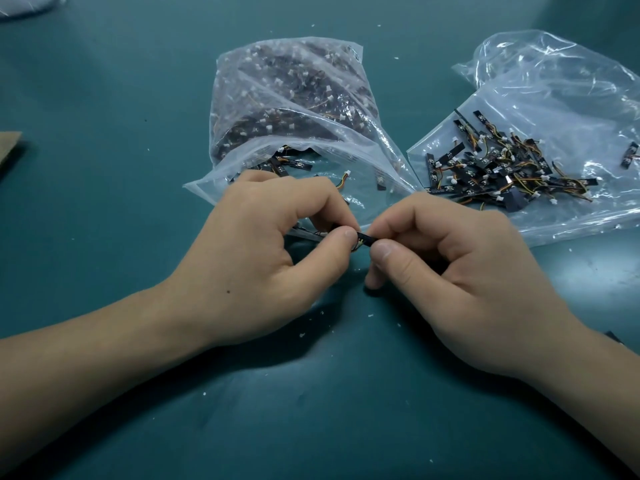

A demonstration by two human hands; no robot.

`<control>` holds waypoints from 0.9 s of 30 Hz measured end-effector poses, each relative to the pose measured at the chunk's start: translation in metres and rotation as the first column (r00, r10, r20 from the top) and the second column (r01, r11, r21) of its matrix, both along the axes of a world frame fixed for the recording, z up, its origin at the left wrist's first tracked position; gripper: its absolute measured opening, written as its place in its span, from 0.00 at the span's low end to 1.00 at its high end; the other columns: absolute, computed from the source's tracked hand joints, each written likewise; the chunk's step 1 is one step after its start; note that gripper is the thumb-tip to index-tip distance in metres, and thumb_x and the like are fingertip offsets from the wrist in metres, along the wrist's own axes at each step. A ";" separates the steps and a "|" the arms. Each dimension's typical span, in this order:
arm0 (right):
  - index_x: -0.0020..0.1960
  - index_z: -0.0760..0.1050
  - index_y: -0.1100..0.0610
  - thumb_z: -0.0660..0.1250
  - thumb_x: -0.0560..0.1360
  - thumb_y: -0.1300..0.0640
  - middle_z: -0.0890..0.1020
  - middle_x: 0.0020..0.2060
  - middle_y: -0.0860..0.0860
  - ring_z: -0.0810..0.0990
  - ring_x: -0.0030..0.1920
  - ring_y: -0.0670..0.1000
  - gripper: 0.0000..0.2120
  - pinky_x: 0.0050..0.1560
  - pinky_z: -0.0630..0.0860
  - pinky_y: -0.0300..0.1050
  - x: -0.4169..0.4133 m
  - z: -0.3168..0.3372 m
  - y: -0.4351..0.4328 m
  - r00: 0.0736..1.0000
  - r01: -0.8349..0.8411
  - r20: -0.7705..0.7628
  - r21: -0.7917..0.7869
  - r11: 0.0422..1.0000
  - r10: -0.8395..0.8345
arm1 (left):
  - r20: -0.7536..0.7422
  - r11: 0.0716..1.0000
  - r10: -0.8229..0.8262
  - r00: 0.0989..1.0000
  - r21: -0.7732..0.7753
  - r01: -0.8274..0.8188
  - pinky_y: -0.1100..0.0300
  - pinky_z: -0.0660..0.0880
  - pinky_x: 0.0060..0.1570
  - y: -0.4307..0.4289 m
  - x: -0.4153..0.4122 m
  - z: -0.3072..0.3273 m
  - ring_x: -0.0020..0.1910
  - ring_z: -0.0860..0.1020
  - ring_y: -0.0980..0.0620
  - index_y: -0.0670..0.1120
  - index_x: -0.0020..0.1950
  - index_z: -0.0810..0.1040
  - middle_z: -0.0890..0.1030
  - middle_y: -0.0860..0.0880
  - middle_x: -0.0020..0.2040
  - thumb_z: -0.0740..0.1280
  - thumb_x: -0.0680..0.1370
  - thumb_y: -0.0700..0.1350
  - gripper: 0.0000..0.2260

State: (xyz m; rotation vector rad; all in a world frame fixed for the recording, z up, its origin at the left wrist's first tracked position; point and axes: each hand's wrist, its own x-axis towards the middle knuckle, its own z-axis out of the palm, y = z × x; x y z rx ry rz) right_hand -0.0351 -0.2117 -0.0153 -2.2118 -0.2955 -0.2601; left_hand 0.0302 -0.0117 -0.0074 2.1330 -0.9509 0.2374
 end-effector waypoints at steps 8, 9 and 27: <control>0.49 0.78 0.49 0.68 0.79 0.55 0.86 0.36 0.40 0.82 0.31 0.50 0.02 0.35 0.76 0.49 0.000 0.000 0.000 1.000 0.006 -0.008 0.007 1.000 -0.006 | 0.001 1.000 0.019 1.000 0.005 -0.019 0.70 0.66 0.54 -0.001 0.000 0.000 0.45 0.77 0.64 0.50 0.44 0.81 0.81 0.62 0.40 0.71 0.76 0.45 0.02; 0.50 0.78 0.48 0.68 0.80 0.55 0.85 0.36 0.39 0.81 0.31 0.50 0.02 0.34 0.75 0.49 0.000 0.000 0.000 1.000 0.007 -0.005 0.001 1.000 -0.007 | -0.008 1.000 0.017 1.000 0.005 -0.017 0.70 0.66 0.54 -0.001 0.000 0.000 0.45 0.78 0.64 0.50 0.44 0.81 0.81 0.62 0.40 0.70 0.76 0.45 0.02; 0.50 0.78 0.48 0.68 0.79 0.54 0.85 0.36 0.40 0.83 0.32 0.49 0.02 0.35 0.76 0.48 0.000 0.000 0.001 1.000 0.008 -0.014 0.019 1.000 -0.008 | -0.010 1.000 0.012 1.000 0.019 -0.011 0.67 0.68 0.55 0.000 0.001 -0.001 0.47 0.79 0.61 0.53 0.44 0.81 0.81 0.63 0.41 0.70 0.77 0.47 0.02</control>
